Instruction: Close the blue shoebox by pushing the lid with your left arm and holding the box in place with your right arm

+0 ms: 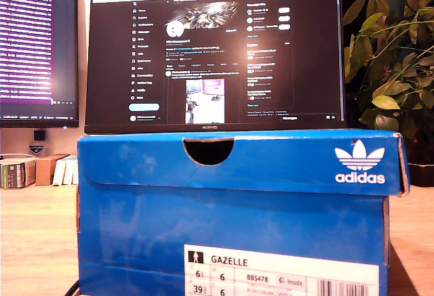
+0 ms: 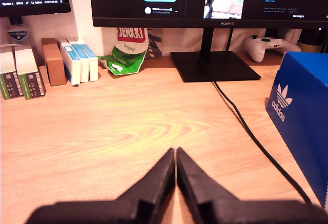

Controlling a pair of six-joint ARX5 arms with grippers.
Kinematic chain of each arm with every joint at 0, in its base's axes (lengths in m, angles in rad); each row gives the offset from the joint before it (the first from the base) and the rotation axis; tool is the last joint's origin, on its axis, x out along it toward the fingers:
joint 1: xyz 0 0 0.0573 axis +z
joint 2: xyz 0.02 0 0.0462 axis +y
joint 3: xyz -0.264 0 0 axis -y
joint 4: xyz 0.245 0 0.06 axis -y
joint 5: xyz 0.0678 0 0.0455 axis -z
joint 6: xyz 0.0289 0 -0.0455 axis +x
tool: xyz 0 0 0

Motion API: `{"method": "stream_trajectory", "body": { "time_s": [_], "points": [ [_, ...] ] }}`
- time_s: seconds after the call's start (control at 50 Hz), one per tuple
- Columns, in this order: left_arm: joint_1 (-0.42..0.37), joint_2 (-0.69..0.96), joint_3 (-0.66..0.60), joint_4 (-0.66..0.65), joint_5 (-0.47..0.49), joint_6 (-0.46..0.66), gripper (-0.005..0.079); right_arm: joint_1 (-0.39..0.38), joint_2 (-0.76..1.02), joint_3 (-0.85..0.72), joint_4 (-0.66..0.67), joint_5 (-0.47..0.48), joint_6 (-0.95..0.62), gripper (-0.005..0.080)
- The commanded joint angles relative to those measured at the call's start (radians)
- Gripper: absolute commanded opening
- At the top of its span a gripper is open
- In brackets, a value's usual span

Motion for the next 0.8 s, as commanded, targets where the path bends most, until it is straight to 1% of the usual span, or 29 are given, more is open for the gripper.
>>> {"method": "stream_trajectory", "body": {
  "time_s": [0.0, 0.16, 0.28, 0.78],
  "points": [
    [0.006, -0.008, -0.031, -0.021, 0.003, -0.002, -0.0019, -0.013, -0.006, -0.018, 0.01, 0.0, 0.007, 0.0],
    [0.064, -0.008, -0.031, -0.021, 0.005, -0.002, -0.0019, -0.047, -0.006, -0.018, 0.01, 0.002, 0.007, 0.0],
    [0.095, -0.008, -0.031, -0.021, 0.005, -0.002, -0.0019, -0.048, -0.006, -0.018, 0.01, 0.003, 0.007, 0.0],
    [0.098, -0.008, -0.031, -0.021, 0.005, -0.002, -0.0019, -0.048, -0.006, -0.018, 0.011, 0.003, 0.007, 0.0]
  ]
}}
